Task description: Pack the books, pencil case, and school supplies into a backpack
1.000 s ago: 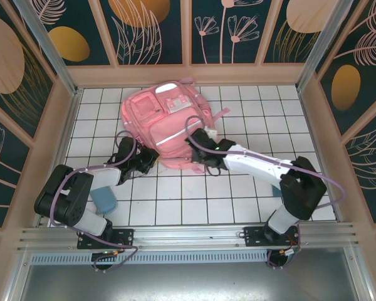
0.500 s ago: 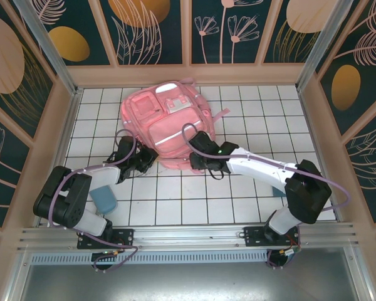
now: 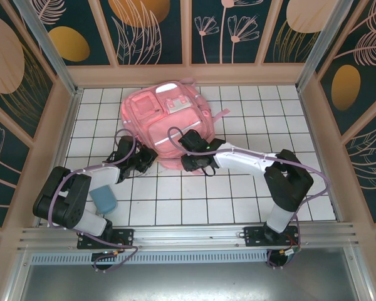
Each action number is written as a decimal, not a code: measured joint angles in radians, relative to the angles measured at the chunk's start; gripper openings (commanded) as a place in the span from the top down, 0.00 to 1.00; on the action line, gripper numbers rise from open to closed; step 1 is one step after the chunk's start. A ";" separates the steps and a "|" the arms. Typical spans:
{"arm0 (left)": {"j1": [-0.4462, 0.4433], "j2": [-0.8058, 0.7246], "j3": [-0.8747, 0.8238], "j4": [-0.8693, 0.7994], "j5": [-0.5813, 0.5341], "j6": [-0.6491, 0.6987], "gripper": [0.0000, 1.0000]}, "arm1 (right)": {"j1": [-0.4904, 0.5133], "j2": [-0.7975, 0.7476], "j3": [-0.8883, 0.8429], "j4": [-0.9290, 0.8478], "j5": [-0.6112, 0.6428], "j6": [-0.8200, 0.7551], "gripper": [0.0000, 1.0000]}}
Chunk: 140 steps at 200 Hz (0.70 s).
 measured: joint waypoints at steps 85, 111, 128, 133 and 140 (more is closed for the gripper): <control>0.000 0.000 0.001 0.000 0.000 0.004 1.00 | 0.001 0.039 0.025 0.004 0.010 -0.017 0.96; 0.000 0.000 0.001 -0.003 -0.006 0.004 1.00 | 0.008 0.039 0.026 -0.004 0.058 0.007 1.00; -0.001 -0.007 0.001 -0.009 -0.014 0.006 1.00 | 0.010 0.030 0.025 -0.028 0.108 0.036 1.00; -0.001 -0.010 0.001 -0.009 -0.016 0.006 1.00 | 0.010 0.023 0.024 -0.037 0.126 0.045 1.00; -0.001 -0.014 0.001 -0.011 -0.018 0.007 1.00 | 0.006 0.011 0.019 -0.048 0.146 0.058 1.00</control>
